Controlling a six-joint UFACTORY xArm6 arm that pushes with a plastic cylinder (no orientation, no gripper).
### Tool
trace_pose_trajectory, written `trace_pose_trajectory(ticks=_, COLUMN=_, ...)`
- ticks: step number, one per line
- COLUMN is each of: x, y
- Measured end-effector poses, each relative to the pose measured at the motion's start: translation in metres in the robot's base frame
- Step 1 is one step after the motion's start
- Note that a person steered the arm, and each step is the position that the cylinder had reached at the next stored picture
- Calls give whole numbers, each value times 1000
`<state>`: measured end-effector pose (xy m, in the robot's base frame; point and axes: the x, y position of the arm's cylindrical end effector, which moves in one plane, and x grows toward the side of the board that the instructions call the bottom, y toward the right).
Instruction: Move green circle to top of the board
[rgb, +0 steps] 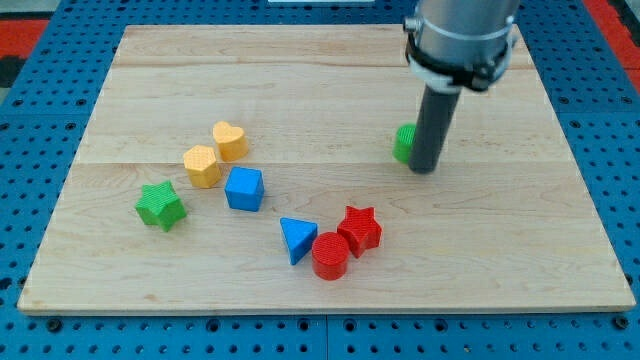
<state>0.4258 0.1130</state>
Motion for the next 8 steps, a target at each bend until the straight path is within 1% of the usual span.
trace_pose_trajectory(ticks=1, x=-53, y=0)
trace_pose_trajectory(ticks=3, x=-65, y=-76)
trace_pose_trajectory(ticks=4, x=-104, y=-80)
trace_pose_trajectory(ticks=5, x=-127, y=-78)
trace_pose_trajectory(ticks=6, x=-143, y=-44)
trace_pose_trajectory(ticks=7, x=-131, y=-52)
trace_pose_trajectory(ticks=8, x=-68, y=-113)
